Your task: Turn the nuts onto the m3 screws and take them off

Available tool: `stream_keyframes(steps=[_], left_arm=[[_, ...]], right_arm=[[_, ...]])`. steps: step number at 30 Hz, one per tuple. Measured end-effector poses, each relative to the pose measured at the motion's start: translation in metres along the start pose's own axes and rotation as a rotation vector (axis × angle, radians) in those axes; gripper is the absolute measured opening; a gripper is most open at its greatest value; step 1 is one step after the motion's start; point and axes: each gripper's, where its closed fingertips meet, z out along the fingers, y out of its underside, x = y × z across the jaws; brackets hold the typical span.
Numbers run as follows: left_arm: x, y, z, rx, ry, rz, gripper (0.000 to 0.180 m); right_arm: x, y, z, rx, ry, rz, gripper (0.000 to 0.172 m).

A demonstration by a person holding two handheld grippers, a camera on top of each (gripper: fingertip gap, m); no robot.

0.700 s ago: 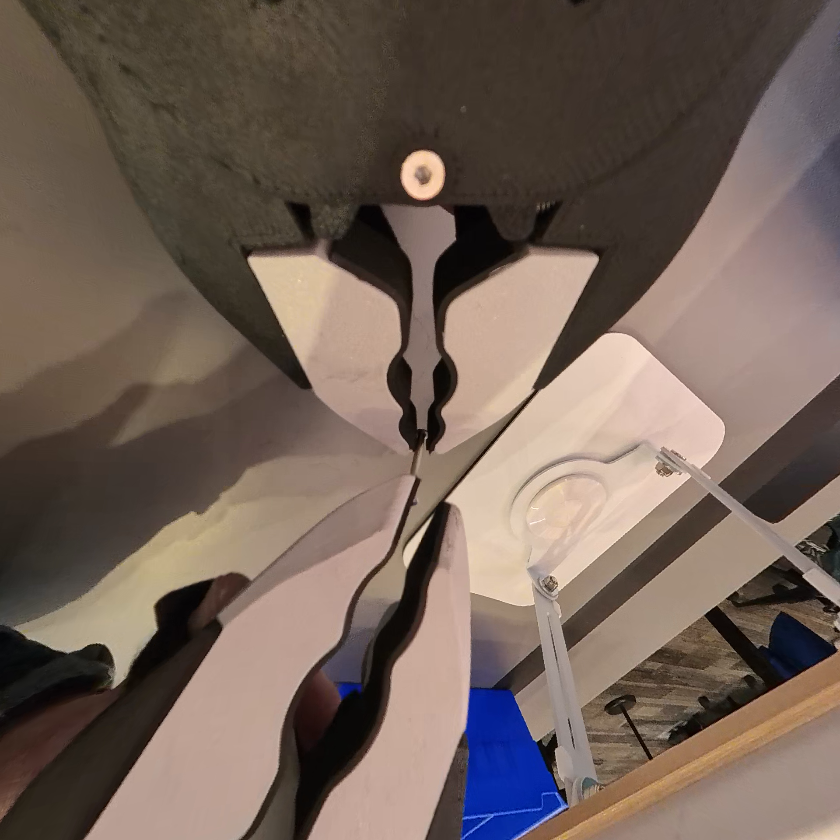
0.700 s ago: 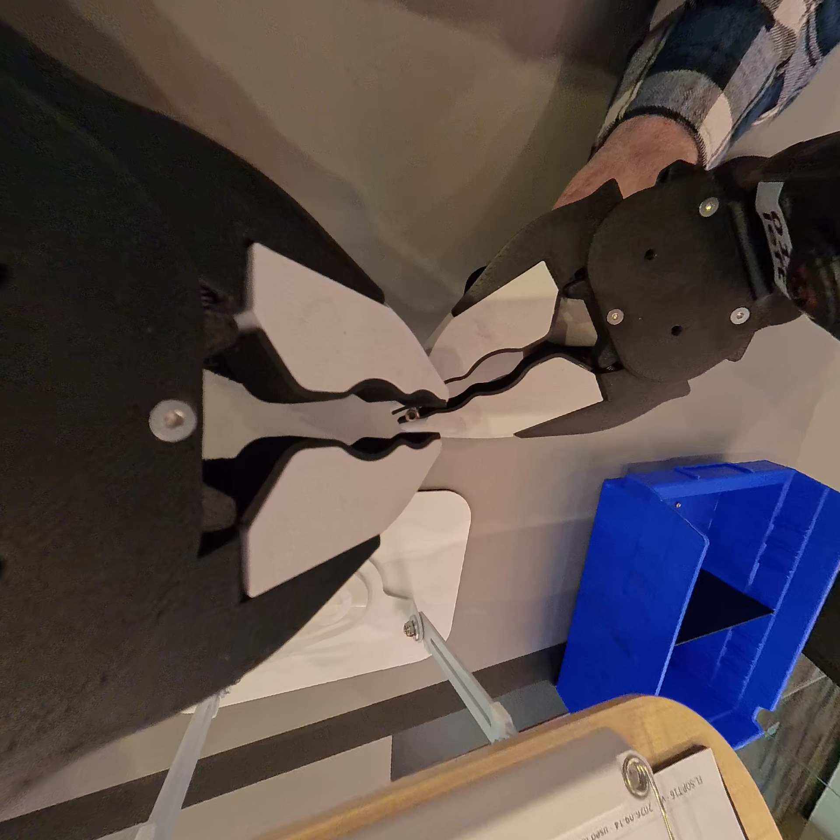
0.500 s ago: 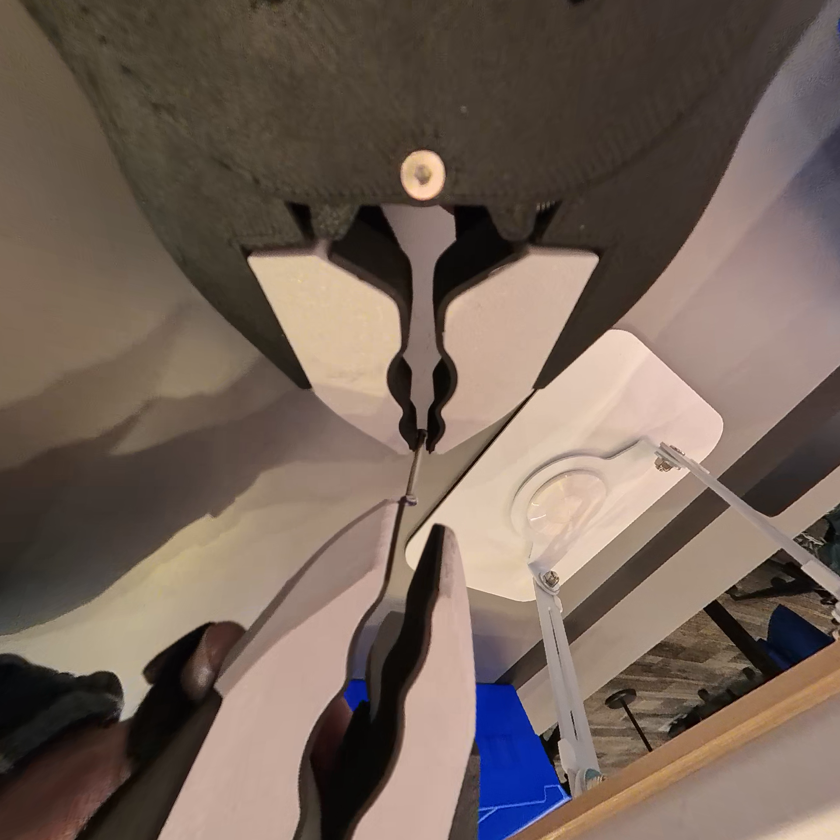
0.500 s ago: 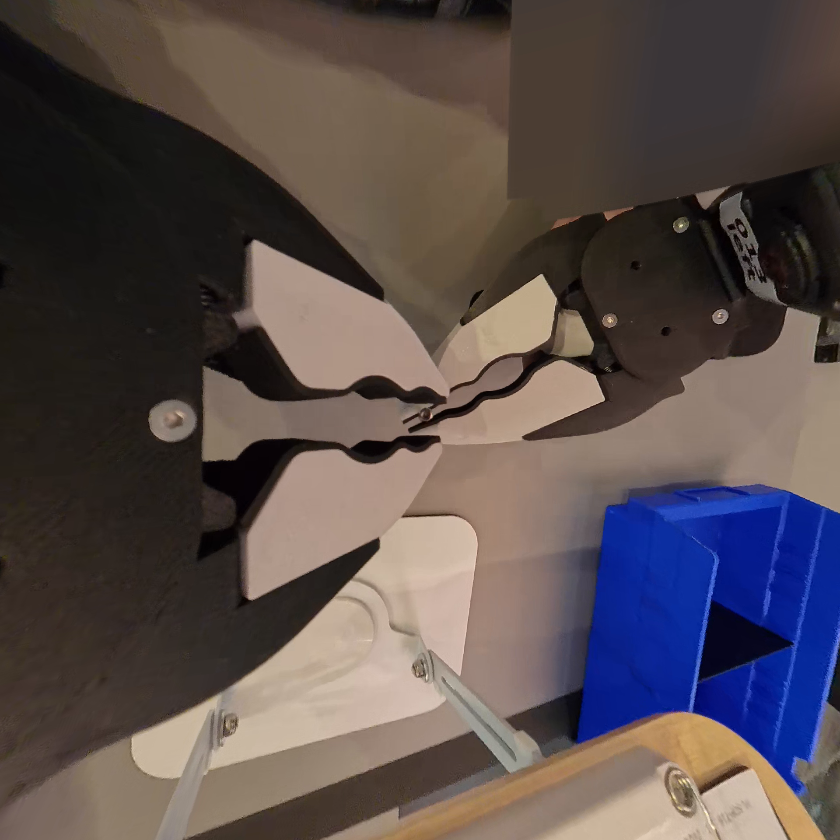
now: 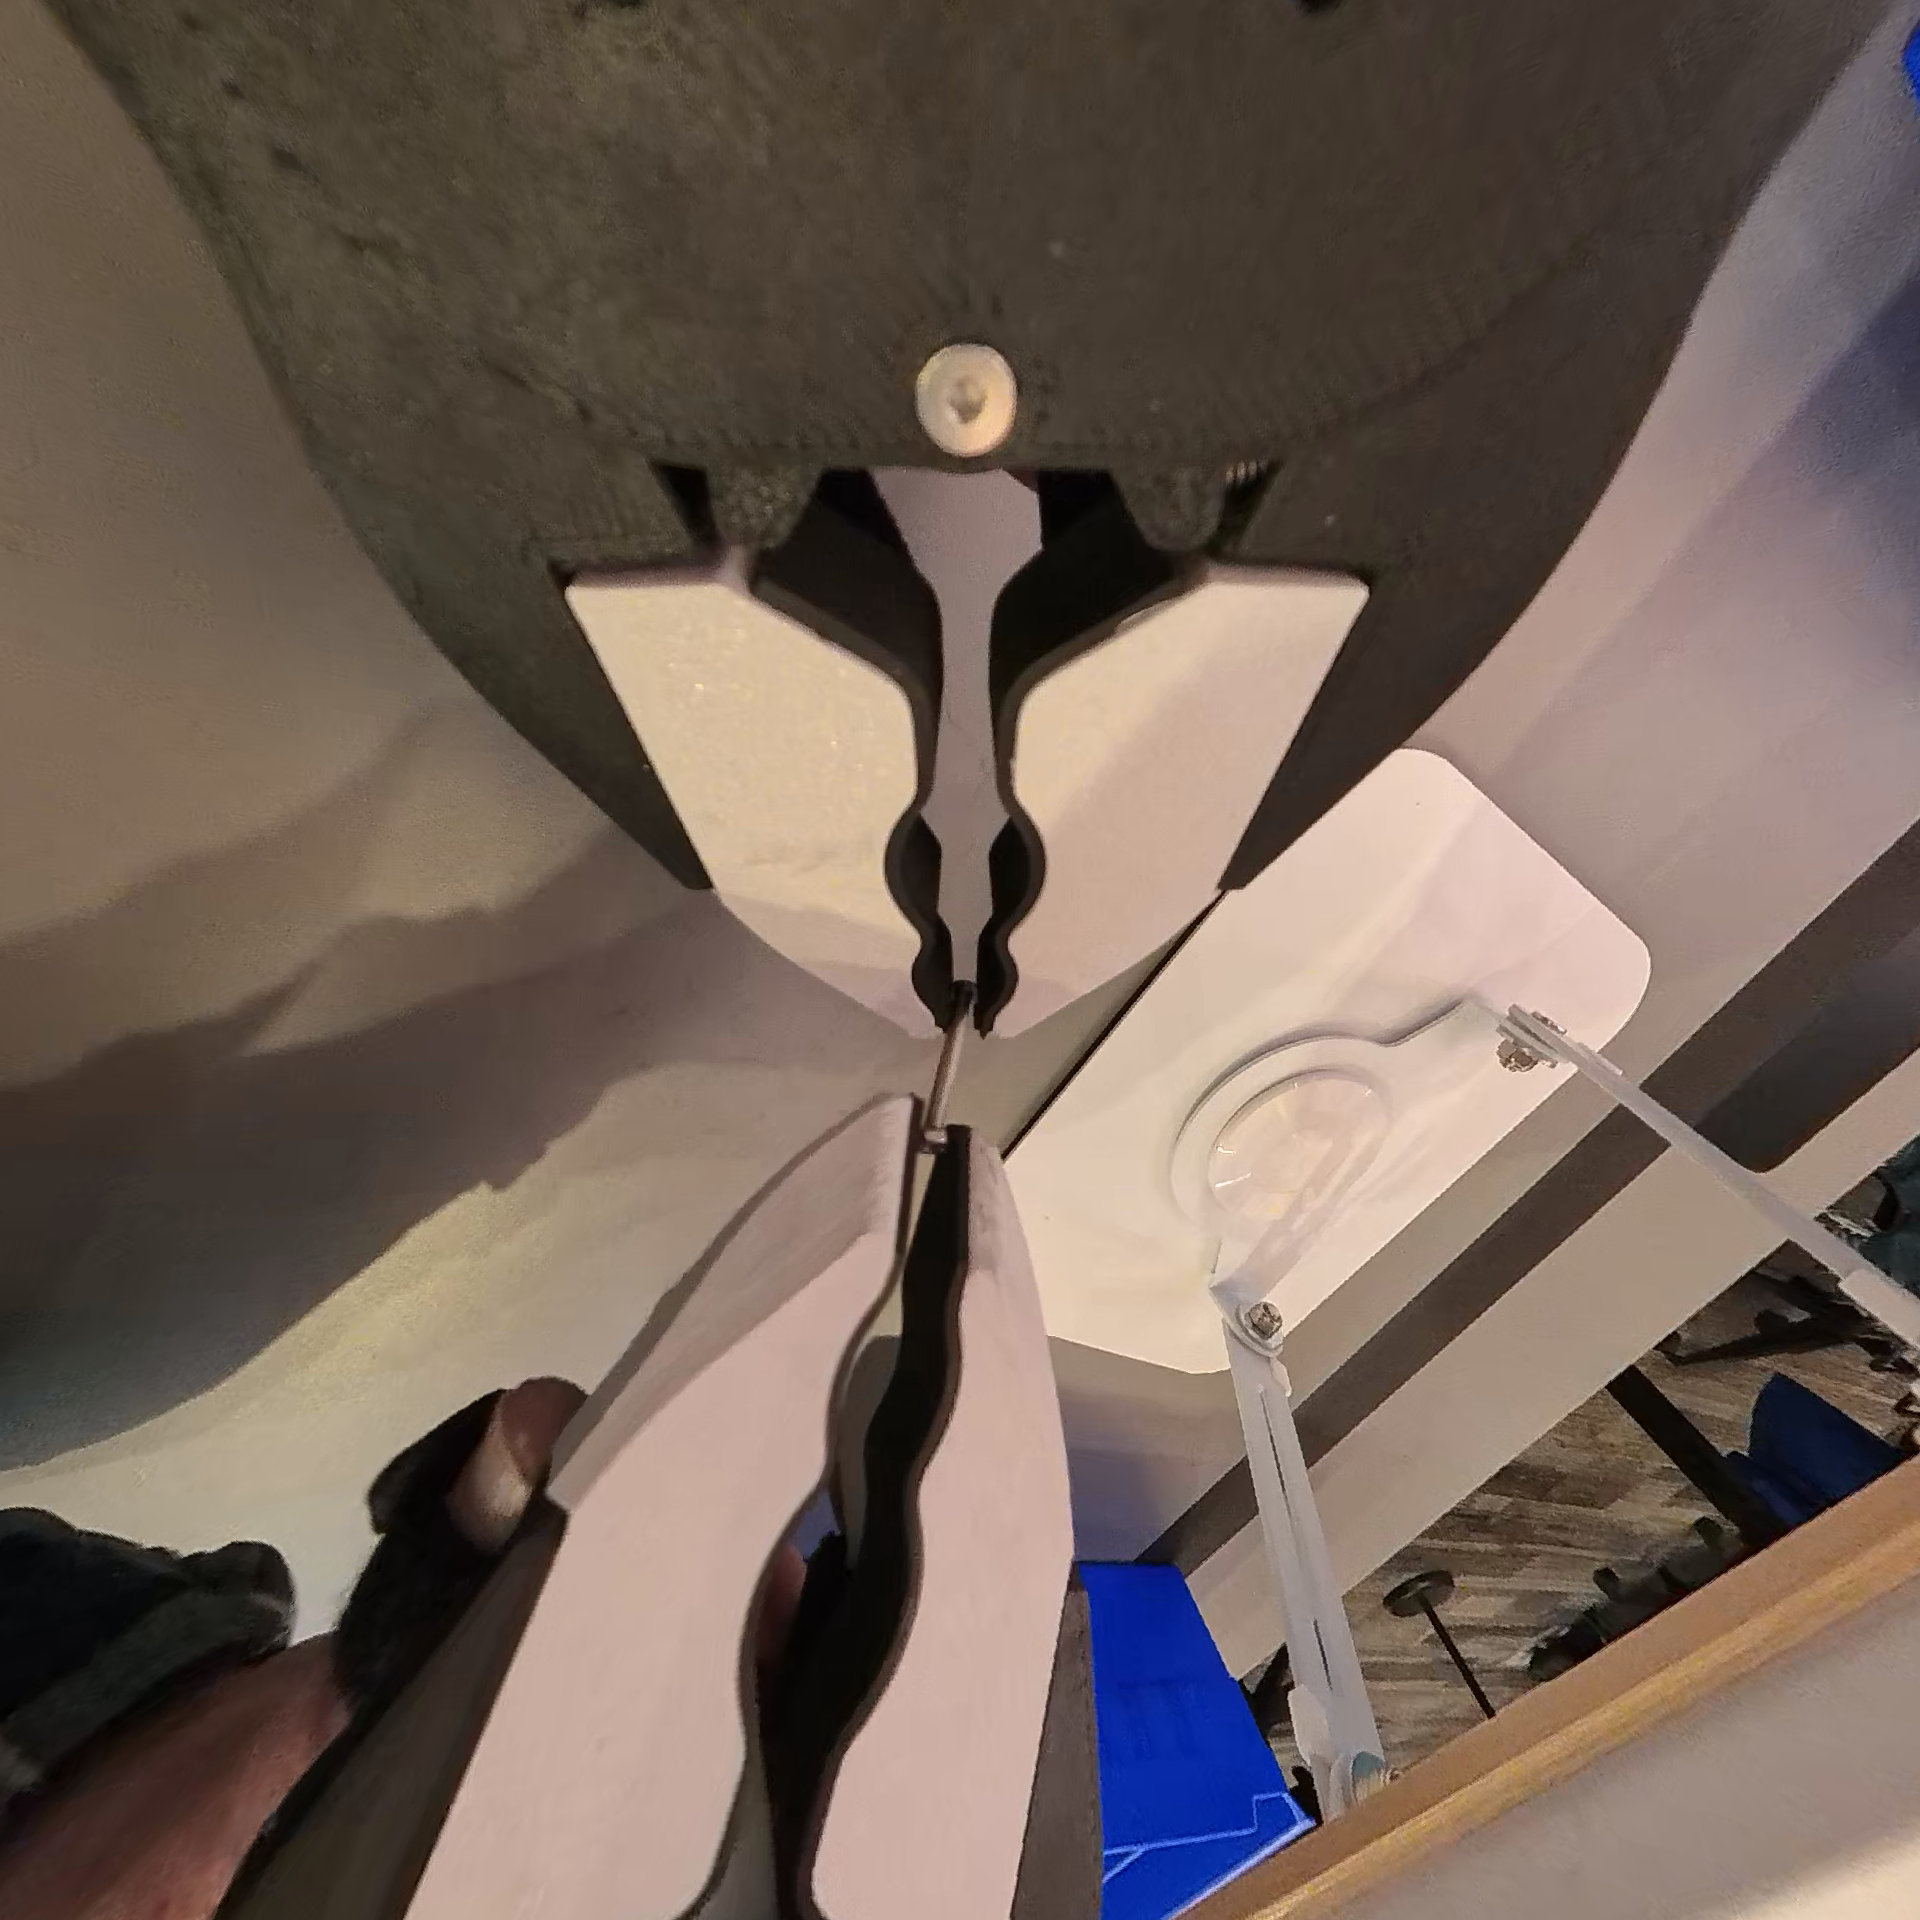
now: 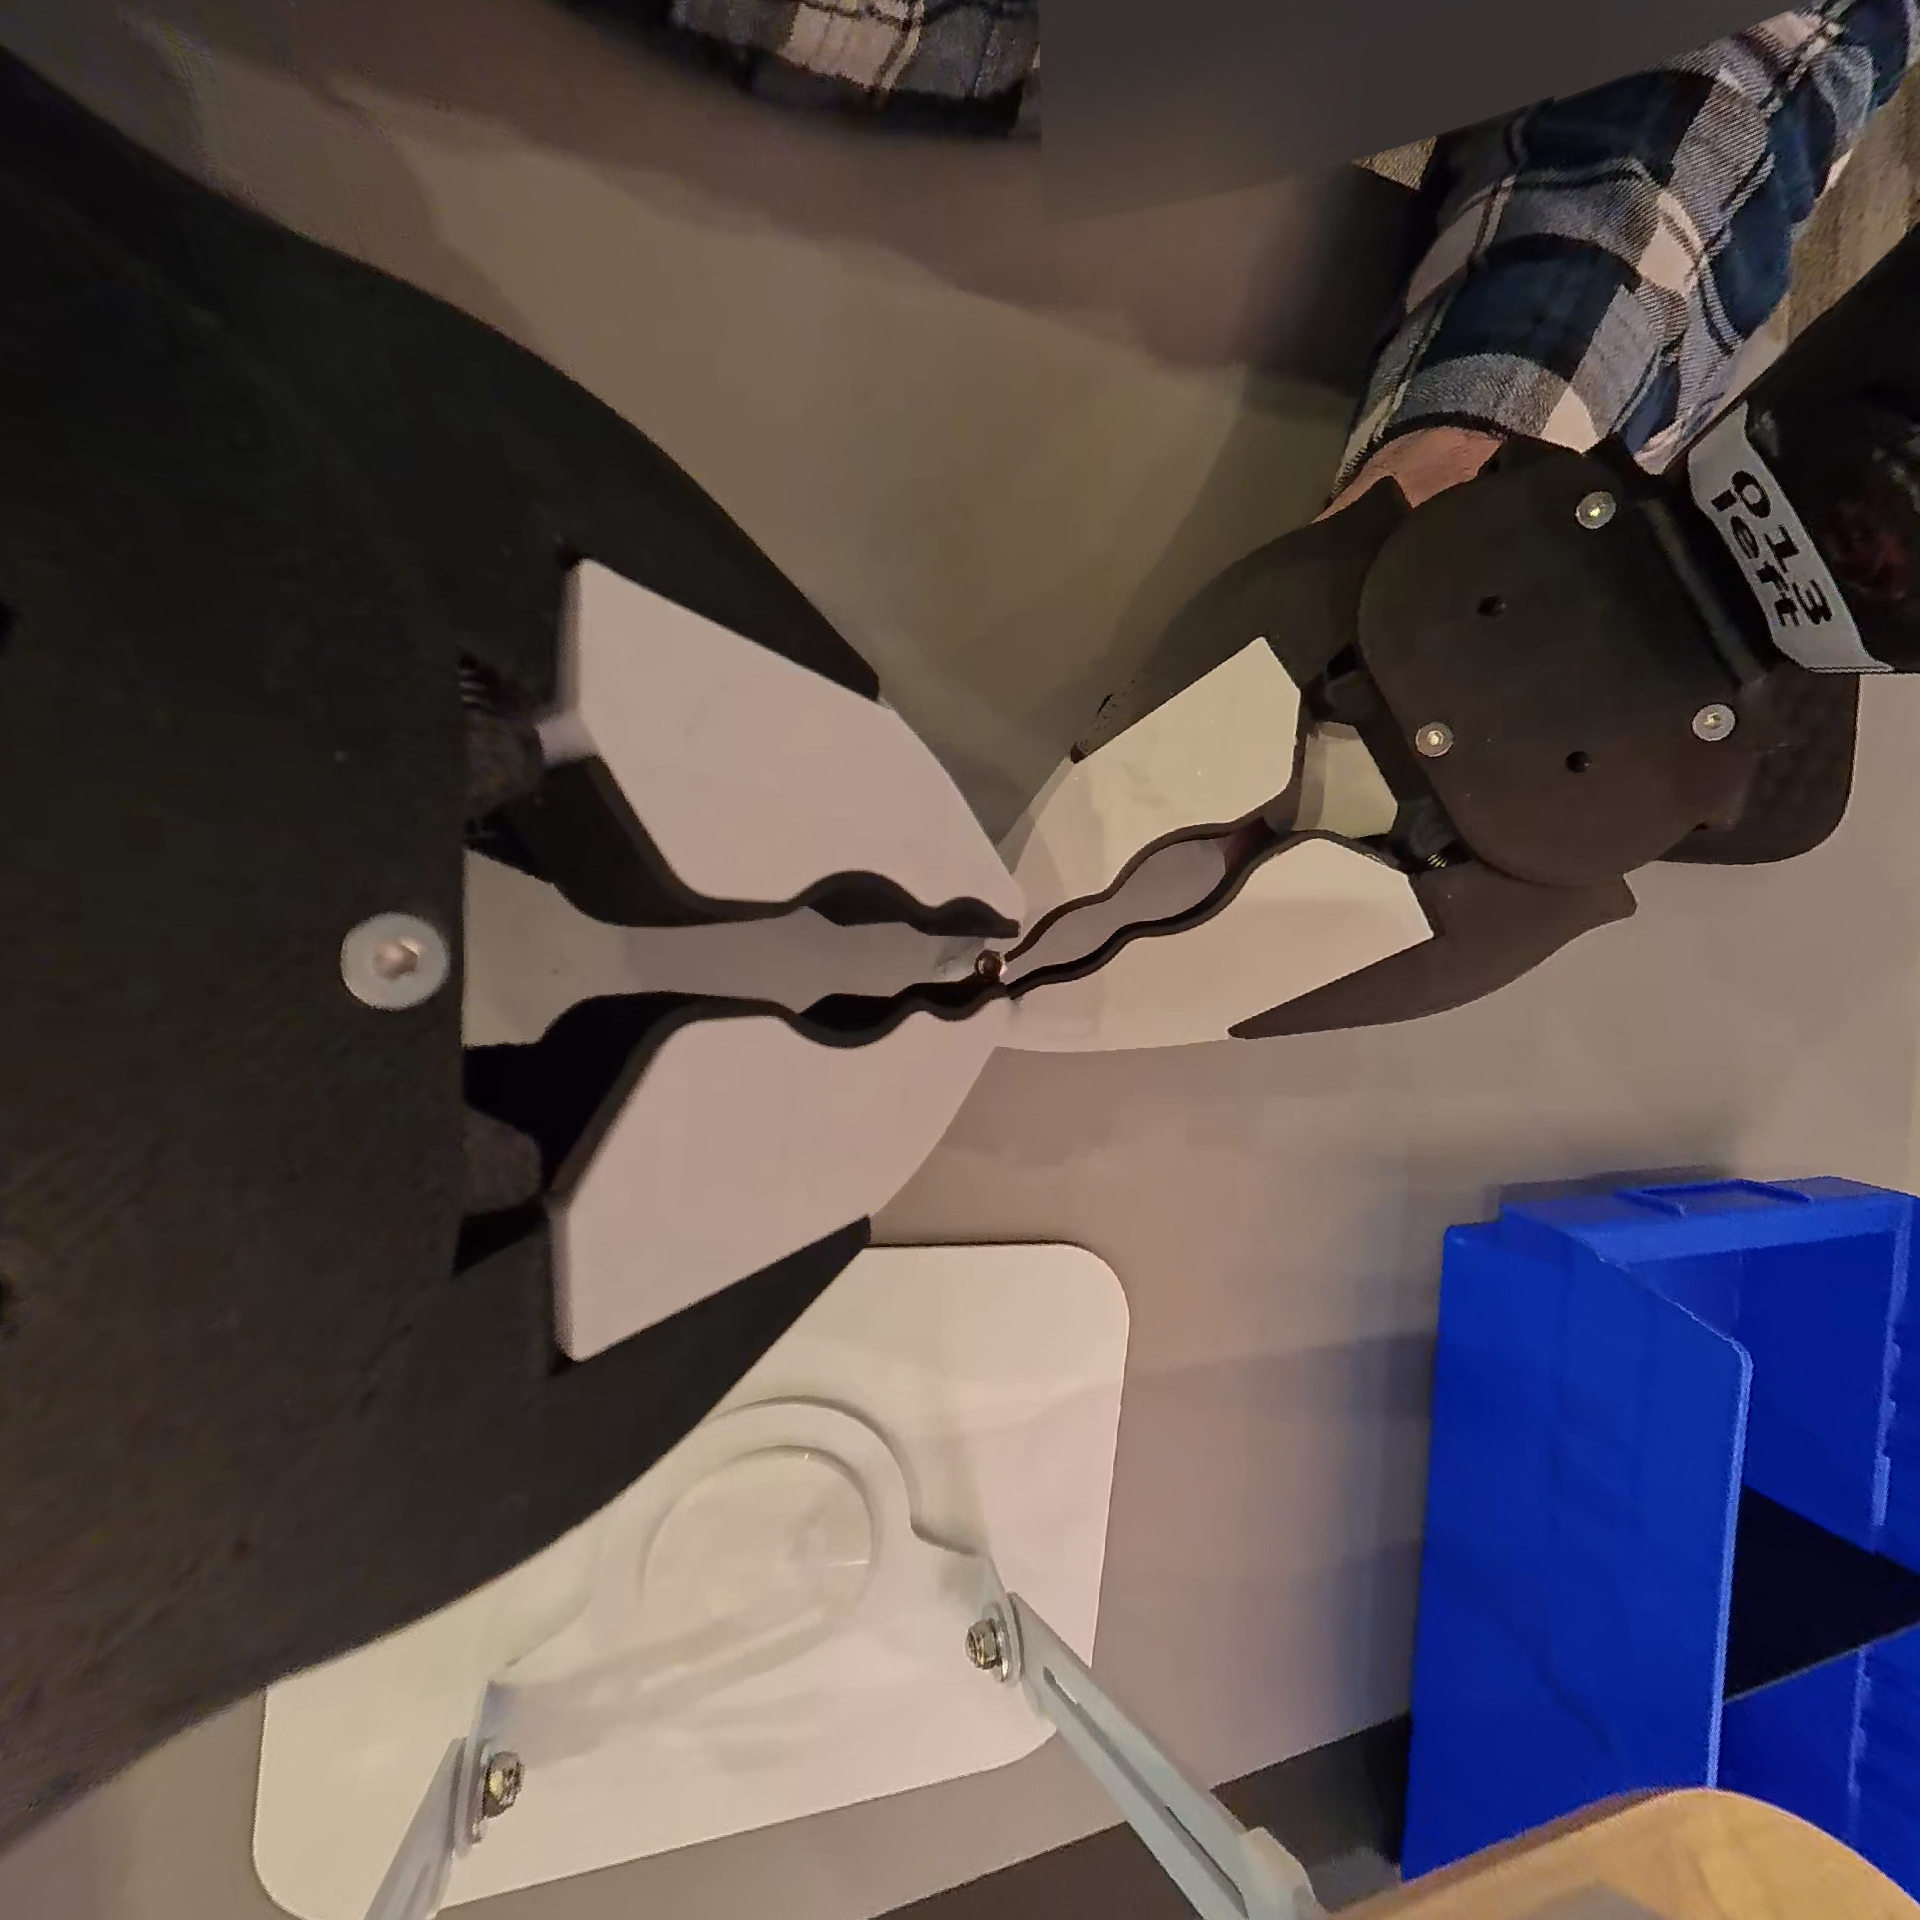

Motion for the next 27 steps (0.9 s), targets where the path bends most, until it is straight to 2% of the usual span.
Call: stream_keyframes(steps=[9,18,24,27], left_arm=[[0.0001,0.0007,0.0010,-0.004,0.001,-0.002,0.004],[0.0045,-0.0012,0.0013,0.021,0.084,-0.110,0.004],[0.0081,0.0039,0.0047,-0.017,0.088,-0.081,0.004],[0.0049,0.0052,0.0050,-0.035,0.047,-0.046,0.004]], right_arm=[[0.0019,0.0011,0.0004,-0.035,0.060,-0.075,0.006],[0.0038,-0.0008,0.0002,-0.103,0.161,-0.291,0.006],[0.0020,0.0059,0.0021,-0.177,0.144,-0.387,0.006],[0.0033,0.0069,0.0026,-0.179,0.138,-0.366,0.006]])
